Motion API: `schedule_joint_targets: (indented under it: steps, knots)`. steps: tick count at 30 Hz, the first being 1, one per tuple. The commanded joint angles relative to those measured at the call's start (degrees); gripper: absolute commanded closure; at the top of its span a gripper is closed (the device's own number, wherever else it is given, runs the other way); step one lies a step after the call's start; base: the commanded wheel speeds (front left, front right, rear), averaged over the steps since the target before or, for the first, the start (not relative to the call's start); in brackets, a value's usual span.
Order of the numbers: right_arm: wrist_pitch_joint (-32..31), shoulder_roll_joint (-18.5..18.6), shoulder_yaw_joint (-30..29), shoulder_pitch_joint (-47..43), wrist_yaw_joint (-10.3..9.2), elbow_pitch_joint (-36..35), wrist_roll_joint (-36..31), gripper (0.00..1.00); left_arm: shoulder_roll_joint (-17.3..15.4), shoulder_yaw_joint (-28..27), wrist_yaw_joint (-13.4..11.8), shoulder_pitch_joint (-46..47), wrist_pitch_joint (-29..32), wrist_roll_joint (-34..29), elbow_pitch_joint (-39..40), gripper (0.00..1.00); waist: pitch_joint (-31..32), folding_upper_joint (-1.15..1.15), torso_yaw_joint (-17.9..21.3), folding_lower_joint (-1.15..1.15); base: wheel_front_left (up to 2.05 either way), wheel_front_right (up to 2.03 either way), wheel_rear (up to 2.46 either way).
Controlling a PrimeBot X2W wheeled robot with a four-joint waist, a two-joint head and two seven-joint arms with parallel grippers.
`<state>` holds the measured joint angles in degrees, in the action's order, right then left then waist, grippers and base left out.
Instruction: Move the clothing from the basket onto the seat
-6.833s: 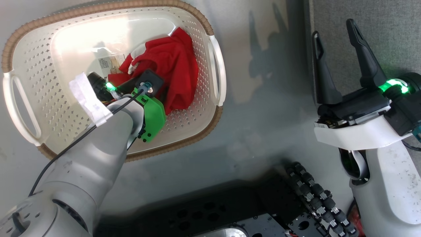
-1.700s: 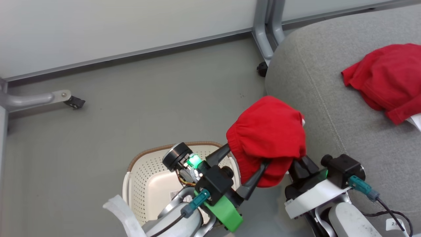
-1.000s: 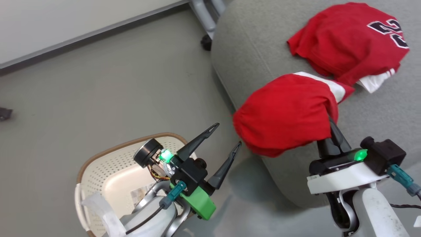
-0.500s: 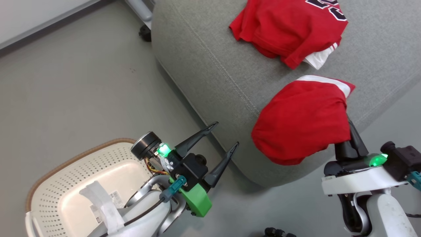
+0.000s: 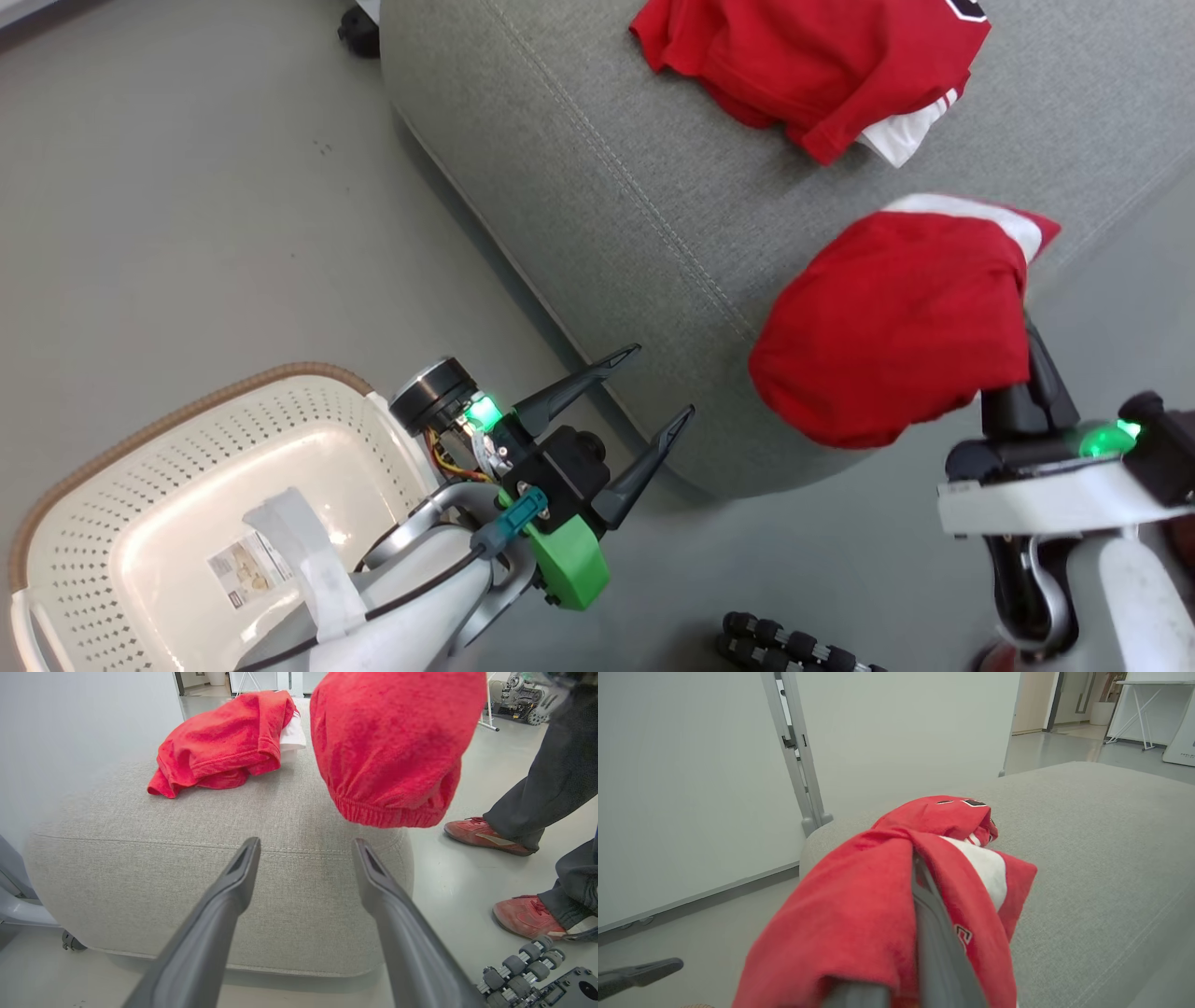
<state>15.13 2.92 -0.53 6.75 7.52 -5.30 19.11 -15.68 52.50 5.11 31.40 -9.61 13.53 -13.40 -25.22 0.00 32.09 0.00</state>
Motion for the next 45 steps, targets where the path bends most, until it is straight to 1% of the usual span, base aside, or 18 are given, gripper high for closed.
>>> schedule_joint_targets:
  steps: [1,4,8,13,15,16,20,22,23,26,29,32,36,37,38,39,40,45]
  knots:
    - [0.02,-0.01,-0.27,2.62,-0.06,-0.75,-0.61,1.00,-0.78,0.06,0.26,1.33,0.27,-0.20,0.33,0.00,-1.92,0.00,-0.20,0.00,0.00,0.00,0.00]
    - [0.02,0.00,-1.46,7.32,-0.06,-1.49,-2.56,1.00,-1.44,-0.12,-0.18,1.69,1.04,-0.52,1.04,0.00,-4.28,0.00,-0.51,0.00,0.00,0.00,0.00]
    - [0.02,3.01,-4.23,16.54,-0.06,-2.26,-4.57,1.00,-2.96,-1.16,-1.49,2.86,2.82,-0.92,3.17,0.00,-9.08,0.00,-1.31,0.00,0.00,0.00,0.00]
    - [0.01,10.34,-10.56,28.91,-0.06,-0.04,-6.92,1.00,-4.66,-1.63,-1.67,5.92,4.95,-2.31,6.94,0.00,-16.12,0.00,-5.88,0.00,0.00,0.00,0.00]
    - [0.01,12.39,-13.45,33.89,-0.07,1.38,-5.74,1.00,-5.03,-1.89,-1.42,7.43,5.62,-2.61,8.27,0.00,-18.70,0.00,-8.03,0.00,0.00,0.00,0.00]
    - [0.01,14.05,-14.77,36.27,-0.06,2.76,-5.11,1.00,-5.24,-2.23,-1.57,8.07,5.82,-2.85,8.78,0.00,-19.85,0.00,-9.05,0.00,0.00,0.00,0.00]
    - [0.01,19.90,-16.42,42.79,-0.07,7.01,-4.68,1.00,-5.62,-3.52,-2.55,10.08,5.71,-3.09,10.31,0.00,-23.21,0.00,-12.37,0.00,0.00,0.00,0.00]
    - [0.01,23.09,-16.70,45.38,-0.07,9.80,-5.79,1.00,-5.64,-3.93,-2.78,10.97,5.48,-3.32,10.98,0.00,-24.91,0.00,-14.28,0.00,0.00,0.00,0.00]
    - [0.00,23.83,-16.64,46.26,-0.07,11.31,-6.00,1.00,-5.62,-4.10,-3.06,11.27,5.44,-3.47,11.19,0.00,-25.48,0.00,-14.94,0.00,0.00,0.00,0.00]
    - [0.01,25.79,-15.75,48.76,-0.07,16.26,-6.34,1.00,-5.71,-4.62,-3.69,11.80,5.03,-3.55,11.60,0.00,-27.04,0.00,-16.61,0.00,0.00,0.00,0.00]
    - [0.01,26.71,-14.41,49.98,-0.07,20.45,-7.01,1.00,-5.75,-4.92,-4.16,12.10,4.99,-3.56,11.80,0.00,-28.21,0.00,-17.58,0.00,0.00,0.00,0.00]
    - [0.01,26.29,-13.63,49.73,-0.07,24.99,-7.81,1.00,-5.86,-4.84,-4.43,12.10,4.56,-3.57,11.76,0.00,-28.72,0.00,-18.15,0.00,0.00,0.00,0.00]
    - [0.01,24.49,-13.57,48.11,-0.07,29.93,-8.36,1.00,-6.04,-4.94,-4.79,11.61,4.10,-3.13,11.32,0.00,-28.30,0.00,-18.00,0.00,0.00,0.00,0.00]
    - [0.01,23.92,-13.64,47.55,-0.07,30.57,-8.47,0.93,-5.97,-5.04,-4.99,11.25,3.96,-2.81,11.29,0.00,-28.00,0.00,-17.77,0.00,0.00,0.00,0.00]
    - [0.01,23.23,-13.90,46.88,-0.07,31.30,-8.39,0.63,-5.88,-5.18,-5.10,10.80,3.86,-2.33,11.19,0.00,-27.54,0.00,-17.50,0.00,0.00,0.00,0.00]
    - [0.01,22.88,-14.24,46.29,-0.07,31.60,-8.36,0.27,-5.80,-5.27,-5.18,10.49,3.77,-2.06,11.10,0.00,-27.11,0.00,-17.26,0.00,0.00,0.00,0.00]
    - [0.01,22.50,-14.63,45.51,-0.07,31.58,-8.64,0.00,-5.75,-5.33,-5.17,10.19,3.41,-1.63,11.12,0.00,-26.48,0.00,-16.94,0.00,0.00,0.00,0.00]
    - [0.01,19.77,-16.53,39.40,-0.07,29.59,-11.84,0.00,-5.40,-5.95,-6.82,8.91,2.44,-1.31,9.50,0.00,-22.38,0.00,-15.81,0.00,0.00,0.00,0.00]
